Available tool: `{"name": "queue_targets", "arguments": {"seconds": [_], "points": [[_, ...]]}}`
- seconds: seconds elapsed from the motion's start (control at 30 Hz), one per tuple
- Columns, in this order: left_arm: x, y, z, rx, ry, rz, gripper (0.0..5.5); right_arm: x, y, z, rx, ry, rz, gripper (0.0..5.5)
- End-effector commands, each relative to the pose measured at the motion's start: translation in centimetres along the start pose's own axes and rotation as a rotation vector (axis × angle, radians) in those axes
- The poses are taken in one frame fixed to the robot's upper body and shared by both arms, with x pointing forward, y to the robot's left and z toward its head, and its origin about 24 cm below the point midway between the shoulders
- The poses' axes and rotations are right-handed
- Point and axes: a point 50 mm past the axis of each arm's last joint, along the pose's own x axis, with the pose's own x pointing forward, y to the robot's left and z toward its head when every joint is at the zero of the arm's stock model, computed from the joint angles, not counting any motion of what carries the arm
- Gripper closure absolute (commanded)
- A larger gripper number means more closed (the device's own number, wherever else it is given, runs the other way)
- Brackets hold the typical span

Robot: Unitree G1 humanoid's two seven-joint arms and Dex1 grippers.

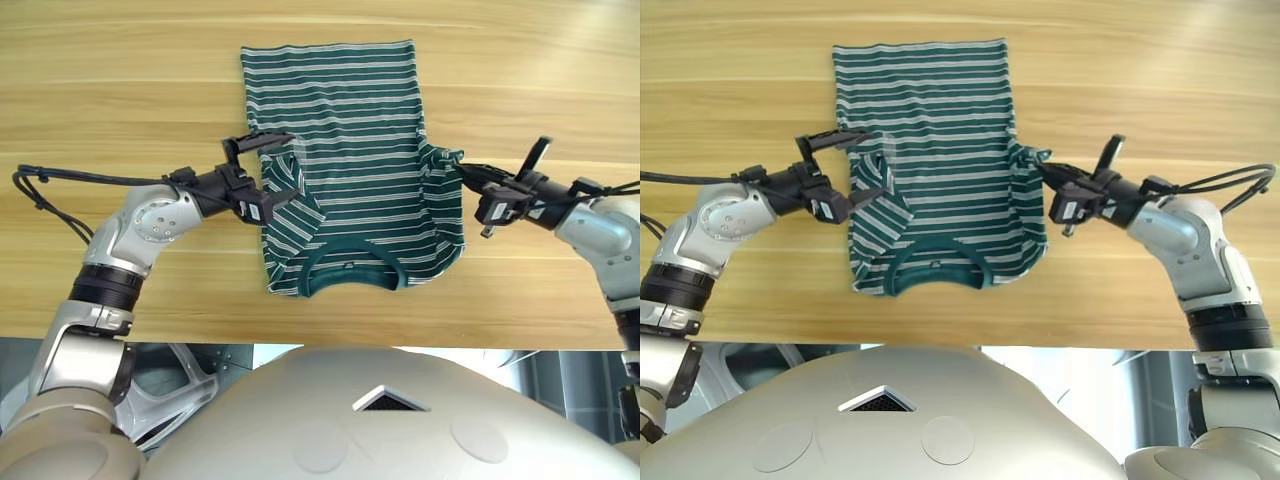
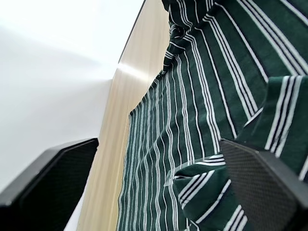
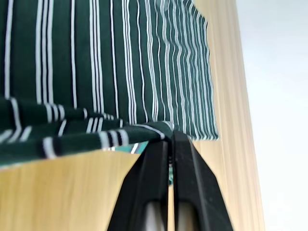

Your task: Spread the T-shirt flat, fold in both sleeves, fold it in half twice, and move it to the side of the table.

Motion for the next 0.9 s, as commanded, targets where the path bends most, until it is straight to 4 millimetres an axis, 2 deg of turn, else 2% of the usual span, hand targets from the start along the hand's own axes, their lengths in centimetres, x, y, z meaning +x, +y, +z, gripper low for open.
{"name": "queue_targets", "arguments": {"seconds": [0.03, 0.57, 0.9], "points": [[0.2, 0.3, 0.0, 0.015, -0.006, 0.008, 0.79, 1.0, -0.8, 1.0, -0.039, -0.035, 0.016, 5.47], [0.4, 0.0, 0.2, 0.004, -0.016, 0.003, 0.79, 4.4, 0.2, 2.6, -0.092, -0.091, 0.125, 5.47], [0.5, 0.0, 0.3, 0.003, -0.020, -0.002, 0.79, 7.0, 0.1, 3.0, -0.098, -0.098, 0.144, 5.47]]}}
